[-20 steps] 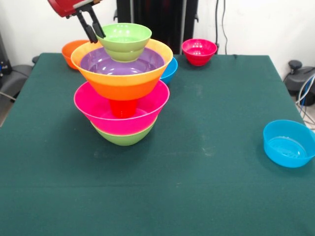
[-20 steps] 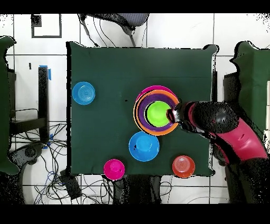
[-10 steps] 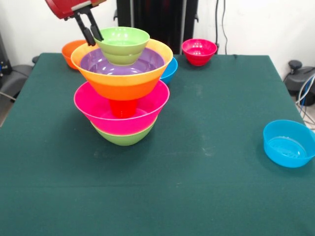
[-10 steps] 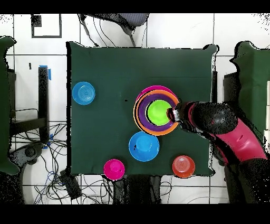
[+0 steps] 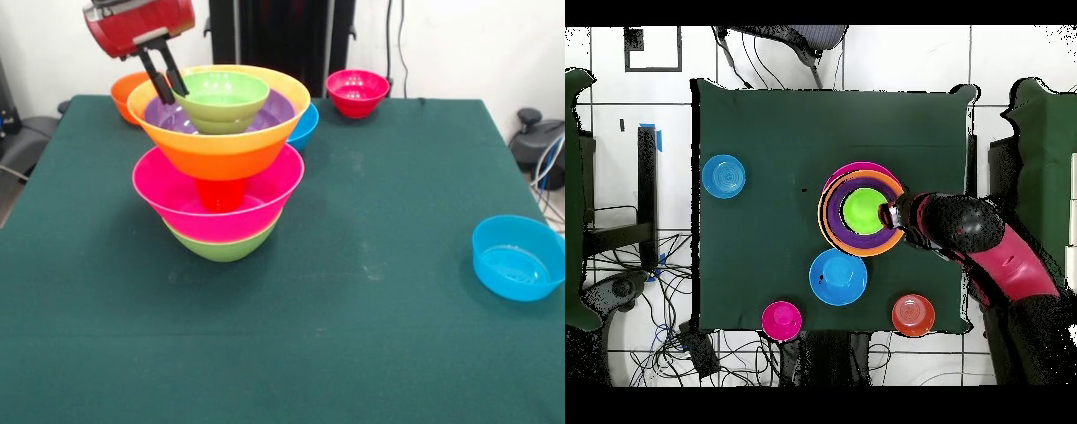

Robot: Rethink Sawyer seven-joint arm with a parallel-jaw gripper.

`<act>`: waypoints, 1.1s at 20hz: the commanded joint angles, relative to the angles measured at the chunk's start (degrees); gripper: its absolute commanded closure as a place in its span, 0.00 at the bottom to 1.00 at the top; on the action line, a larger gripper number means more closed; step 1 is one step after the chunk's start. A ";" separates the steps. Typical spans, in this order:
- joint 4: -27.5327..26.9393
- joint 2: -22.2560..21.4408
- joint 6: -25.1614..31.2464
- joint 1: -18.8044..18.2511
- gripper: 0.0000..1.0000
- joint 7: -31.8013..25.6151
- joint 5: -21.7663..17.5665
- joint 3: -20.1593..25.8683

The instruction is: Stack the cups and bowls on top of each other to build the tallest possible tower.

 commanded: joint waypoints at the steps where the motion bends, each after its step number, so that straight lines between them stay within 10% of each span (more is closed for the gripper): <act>1: 3.04 3.44 -3.50 -0.34 1.00 2.62 -4.31 3.85; 22: 3.41 1.83 -0.92 0.17 1.00 2.85 -4.11 3.56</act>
